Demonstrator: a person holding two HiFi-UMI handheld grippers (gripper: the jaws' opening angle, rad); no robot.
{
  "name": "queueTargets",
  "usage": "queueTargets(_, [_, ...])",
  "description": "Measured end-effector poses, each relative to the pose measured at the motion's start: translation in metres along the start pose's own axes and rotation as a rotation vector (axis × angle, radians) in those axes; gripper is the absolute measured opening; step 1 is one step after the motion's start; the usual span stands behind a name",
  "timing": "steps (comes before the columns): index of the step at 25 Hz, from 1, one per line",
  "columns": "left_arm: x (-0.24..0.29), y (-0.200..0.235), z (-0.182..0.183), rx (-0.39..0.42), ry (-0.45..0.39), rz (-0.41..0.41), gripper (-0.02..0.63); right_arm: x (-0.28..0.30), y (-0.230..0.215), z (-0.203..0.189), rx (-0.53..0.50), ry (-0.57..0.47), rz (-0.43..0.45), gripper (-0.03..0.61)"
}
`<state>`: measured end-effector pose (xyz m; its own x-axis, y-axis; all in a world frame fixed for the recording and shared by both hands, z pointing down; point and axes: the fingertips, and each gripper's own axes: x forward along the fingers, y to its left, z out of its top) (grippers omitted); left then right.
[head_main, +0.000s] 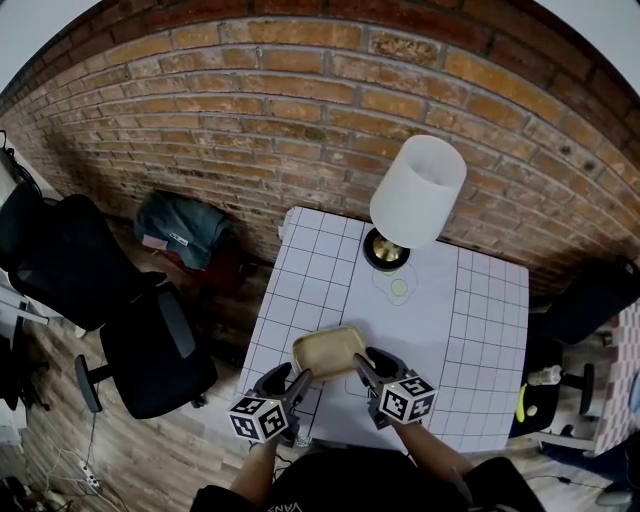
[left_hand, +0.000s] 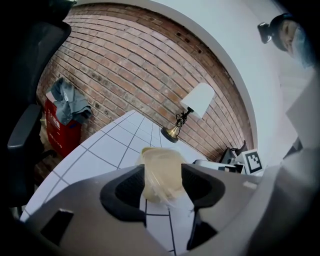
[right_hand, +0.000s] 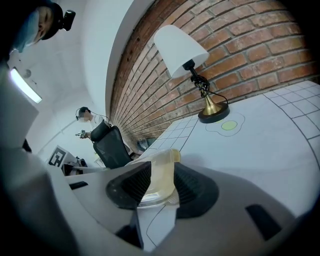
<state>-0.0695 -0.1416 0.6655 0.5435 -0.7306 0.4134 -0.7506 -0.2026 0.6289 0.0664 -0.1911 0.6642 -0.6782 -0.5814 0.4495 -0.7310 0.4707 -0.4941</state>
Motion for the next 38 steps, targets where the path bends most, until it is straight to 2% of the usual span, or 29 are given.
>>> queueTargets(8, [-0.004, -0.003, 0.006, -0.002, -0.026, -0.006, 0.233, -0.006, 0.002, 0.005, 0.004, -0.03, -0.006, 0.102])
queueTargets(12, [-0.007, -0.005, 0.012, 0.004, -0.042, -0.012, 0.23, -0.01, 0.002, 0.009, 0.01, -0.051, -0.012, 0.064])
queueTargets(16, [-0.01, -0.007, 0.018, 0.013, -0.054, -0.024, 0.215, -0.013, 0.004, 0.013, 0.019, -0.071, -0.015, 0.061])
queueTargets(23, [-0.017, -0.01, 0.028, 0.038, -0.084, -0.028, 0.141, -0.022, 0.009, 0.02, 0.022, -0.111, -0.01, 0.06])
queueTargets(29, [-0.024, -0.015, 0.043, 0.091, -0.127, -0.007, 0.06, -0.032, 0.016, 0.032, 0.007, -0.156, -0.012, 0.058])
queueTargets(34, [-0.031, -0.02, 0.051, 0.127, -0.149, 0.008, 0.046, -0.039, 0.023, 0.038, 0.001, -0.196, -0.014, 0.053])
queueTargets(35, [-0.033, -0.021, 0.053, 0.129, -0.156, 0.007, 0.044, -0.041, 0.024, 0.04, 0.001, -0.207, -0.016, 0.025])
queueTargets(38, [-0.04, -0.026, 0.059, 0.136, -0.177, -0.003, 0.041, -0.047, 0.031, 0.046, -0.007, -0.237, -0.012, 0.021])
